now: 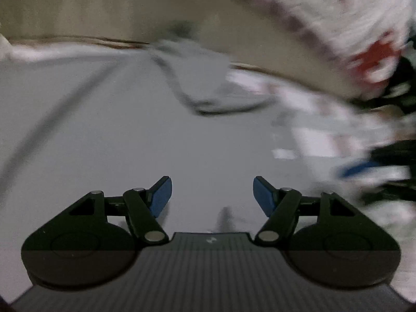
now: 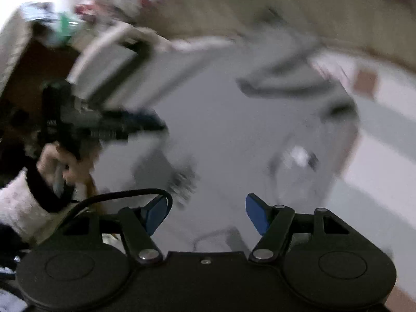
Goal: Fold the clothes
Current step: 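Release the shirt with both grippers and lay it flat, collar spread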
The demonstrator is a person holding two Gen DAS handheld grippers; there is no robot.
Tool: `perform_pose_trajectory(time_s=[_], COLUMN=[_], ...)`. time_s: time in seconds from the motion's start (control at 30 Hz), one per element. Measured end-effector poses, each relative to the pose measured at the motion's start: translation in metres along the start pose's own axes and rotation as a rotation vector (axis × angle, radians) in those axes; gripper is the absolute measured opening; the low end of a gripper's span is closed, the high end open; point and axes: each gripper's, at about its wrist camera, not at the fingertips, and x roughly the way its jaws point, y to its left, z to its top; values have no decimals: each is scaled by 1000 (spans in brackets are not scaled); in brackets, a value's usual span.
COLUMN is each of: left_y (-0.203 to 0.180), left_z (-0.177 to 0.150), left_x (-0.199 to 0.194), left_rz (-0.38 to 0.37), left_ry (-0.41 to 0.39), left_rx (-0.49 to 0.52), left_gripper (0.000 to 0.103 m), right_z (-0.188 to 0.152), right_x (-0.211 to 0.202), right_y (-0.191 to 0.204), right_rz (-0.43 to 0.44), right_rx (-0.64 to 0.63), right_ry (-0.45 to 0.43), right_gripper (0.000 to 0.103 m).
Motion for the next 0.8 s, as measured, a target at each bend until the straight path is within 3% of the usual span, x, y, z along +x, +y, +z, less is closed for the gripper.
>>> perform_pose_trajectory(time_s=[0.07,0.17,0.27,0.33,0.37,0.47,0.57,0.63,0.7,0.8], left_y=[-17,-48,-78,-83,-83,-69,-59,-54,-47,-42], left_z=[-11,-26,-41,-47,-49,-49,-49,-50,-53,-62], left_x=[-21,-30,-38,-25,-19,-15,-28,-37,-38,-22], left_rz=[-105,-96,-81,-7,21,114,176,211,200,141], left_ry=[-39,-57,-72,-39,-24,-15,-73,-103,-78,73], left_rx=[0,144,287,324,324,257,214,198,194,230], left_gripper=[70,81,81,81,79,56,32,29,27,31], right_z=[6,9,9,8,7,1,-4,-6,-4,6], right_x=[-7,-15,-23,-29,-28,-24,-14,-4,6,6], right_y=[10,18,24,31,36,49,52,43,29,-12], right_rz=[31,60,119,154,165,176,44,-87,-258,-516], right_rx=[-10,-10,-18,-45,-62,-119,-148,-131,-85,134], right_ry=[-40,-86,-123,-139,-139,-112,-33,26,68,41], right_gripper=[73,73,73,73,73,73,73,73,73,73])
